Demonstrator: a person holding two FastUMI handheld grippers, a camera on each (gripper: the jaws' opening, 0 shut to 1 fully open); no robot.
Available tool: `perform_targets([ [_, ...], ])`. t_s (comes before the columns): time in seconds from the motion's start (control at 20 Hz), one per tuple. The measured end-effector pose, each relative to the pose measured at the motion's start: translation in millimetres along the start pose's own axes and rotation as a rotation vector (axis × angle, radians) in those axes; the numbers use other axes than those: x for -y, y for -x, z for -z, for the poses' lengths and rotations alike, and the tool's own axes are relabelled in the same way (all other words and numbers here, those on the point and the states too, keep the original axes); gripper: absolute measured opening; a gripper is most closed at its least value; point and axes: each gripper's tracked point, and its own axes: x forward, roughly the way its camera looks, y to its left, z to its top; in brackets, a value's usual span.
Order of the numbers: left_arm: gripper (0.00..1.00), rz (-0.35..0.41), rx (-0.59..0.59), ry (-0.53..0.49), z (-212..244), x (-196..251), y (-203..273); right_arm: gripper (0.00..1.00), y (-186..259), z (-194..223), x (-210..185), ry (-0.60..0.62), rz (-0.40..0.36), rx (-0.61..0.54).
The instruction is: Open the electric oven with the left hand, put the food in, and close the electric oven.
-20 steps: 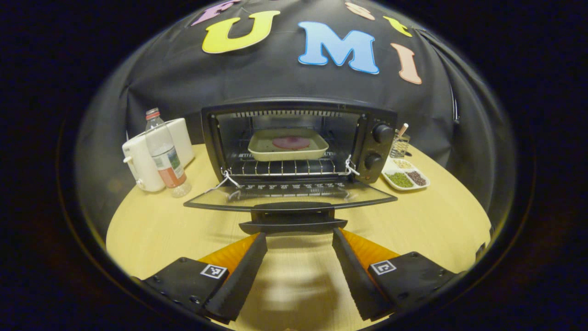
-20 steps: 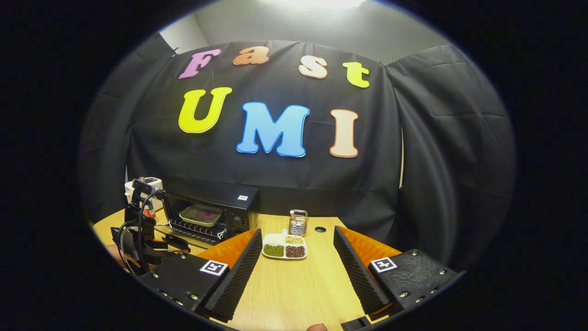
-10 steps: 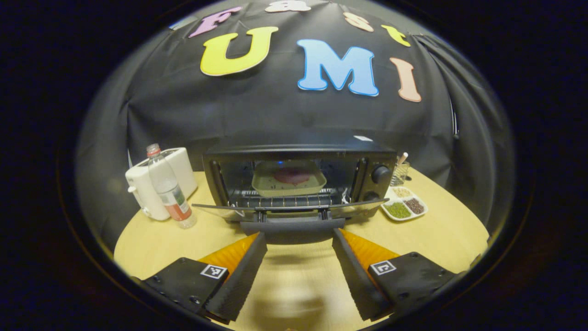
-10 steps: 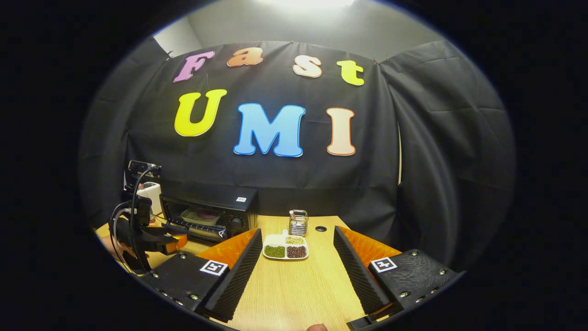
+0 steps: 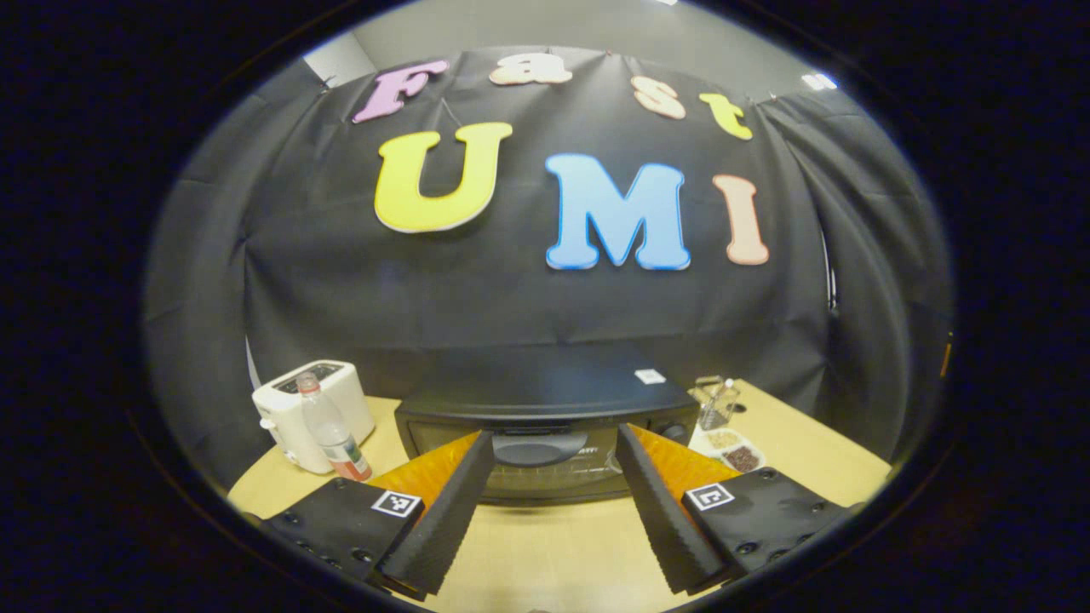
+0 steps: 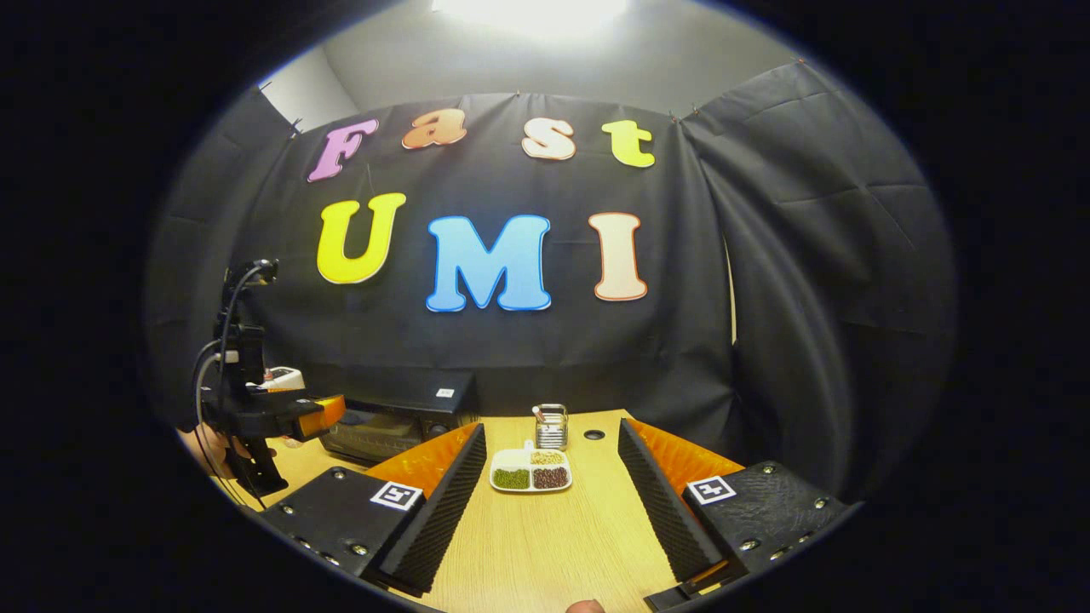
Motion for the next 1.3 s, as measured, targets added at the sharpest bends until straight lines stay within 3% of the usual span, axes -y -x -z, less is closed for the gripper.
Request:
perform_targets([
  [0.2,0.98,-0.046,0.116,0.011,-51,14,79,0.97,26,-22,11,-0.012,-0.041,0.064],
  [0.45,1.00,-0.092,0.185,0.023,-70,43,179,0.97,61,-36,19,-0.025,-0.113,0.088],
  [0.65,1.00,-0.087,0.215,-0.001,-75,54,233,0.97,77,-48,21,-0.046,-0.151,0.104],
  [1.3,0.97,-0.129,0.244,-0.002,-90,-3,292,0.98,86,-56,-26,-0.052,-0.158,0.108],
])
